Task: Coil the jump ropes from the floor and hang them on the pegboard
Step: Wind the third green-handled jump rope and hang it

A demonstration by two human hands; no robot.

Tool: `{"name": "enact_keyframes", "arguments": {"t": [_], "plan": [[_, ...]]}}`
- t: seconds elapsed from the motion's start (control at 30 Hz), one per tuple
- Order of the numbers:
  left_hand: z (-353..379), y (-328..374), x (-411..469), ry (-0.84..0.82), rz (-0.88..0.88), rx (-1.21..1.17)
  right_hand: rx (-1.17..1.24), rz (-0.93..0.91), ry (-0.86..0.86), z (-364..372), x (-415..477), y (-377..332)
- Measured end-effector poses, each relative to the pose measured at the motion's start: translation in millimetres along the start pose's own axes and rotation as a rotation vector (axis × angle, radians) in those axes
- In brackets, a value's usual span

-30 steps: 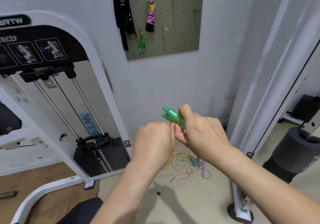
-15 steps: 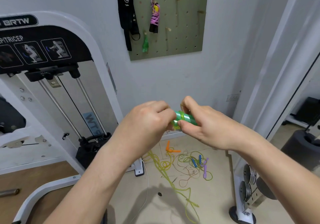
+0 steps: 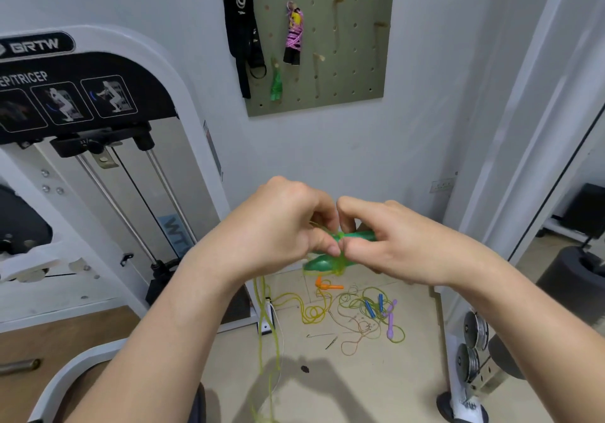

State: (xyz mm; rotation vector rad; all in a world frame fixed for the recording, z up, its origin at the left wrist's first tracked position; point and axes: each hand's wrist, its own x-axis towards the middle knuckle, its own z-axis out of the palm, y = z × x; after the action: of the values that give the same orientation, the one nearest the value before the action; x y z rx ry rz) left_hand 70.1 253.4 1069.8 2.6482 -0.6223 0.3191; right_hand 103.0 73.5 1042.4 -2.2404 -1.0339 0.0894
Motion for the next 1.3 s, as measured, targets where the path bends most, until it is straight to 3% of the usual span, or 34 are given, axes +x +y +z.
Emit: {"name": "enact_keyframes", "arguments": {"t": [0.1,0.23,0.37,0.53,0.67,0.77,0.87,0.97,1.03,1.13,1.23,1.3], "plan": [[-6.3,-5.8,7.4,-0.077,-0.134,-0.358,0.261,0.004,0.005,1.1,-3.0,-3.0],[2.3,-10.6,12.4,-0.095,-0.199,-0.702,0.511,0.010,0.258,15.0,-2.1,1.1],[16.8,-14.5,12.2,-0.129,-0.293,-0.996,0.374,-0.003,0.465,30.3,-0.6,6.7],[30.4,-24.2,10.5,-0.180,-0.431,-1.286,0.230,-0.030,0.473,34.0,-6.1,2.0],[43.4,-25.2,6.8,-0.212,-0.417,-1.552,0.215,-0.012,0.485,33.8,-5.3,-2.8],[50.4,-15.8,6.0,-0.072,-0.526,-1.703,0.627,0.042,0.516,35.7,-0.9,-7.0],[61.0,-10.9,1.4,0.019,-0.589,-1.814,1.129,0.224,0.448,37.2,4.1,-10.8],[67.2,-11.4,-6.5,0.188,-0.560,-1.725,1.338,0.352,0.420,39.2,5.9,-12.7],[65.5,-9.2,-12.7,0.255,-0.494,-1.547,1.274,0.376,0.446,39.2,6.3,-12.0],[63.3,-2.9,-23.9,0.300,-0.452,-1.019,0.936,0.347,0.588,35.1,7.9,-0.8],[66.2,-3.4,-38.0,0.394,-0.337,-0.265,0.342,0.276,0.690,28.1,7.5,11.3],[63.5,-6.3,-43.4,0.395,-0.199,0.089,-0.005,0.250,0.664,25.8,6.2,14.8]]}}
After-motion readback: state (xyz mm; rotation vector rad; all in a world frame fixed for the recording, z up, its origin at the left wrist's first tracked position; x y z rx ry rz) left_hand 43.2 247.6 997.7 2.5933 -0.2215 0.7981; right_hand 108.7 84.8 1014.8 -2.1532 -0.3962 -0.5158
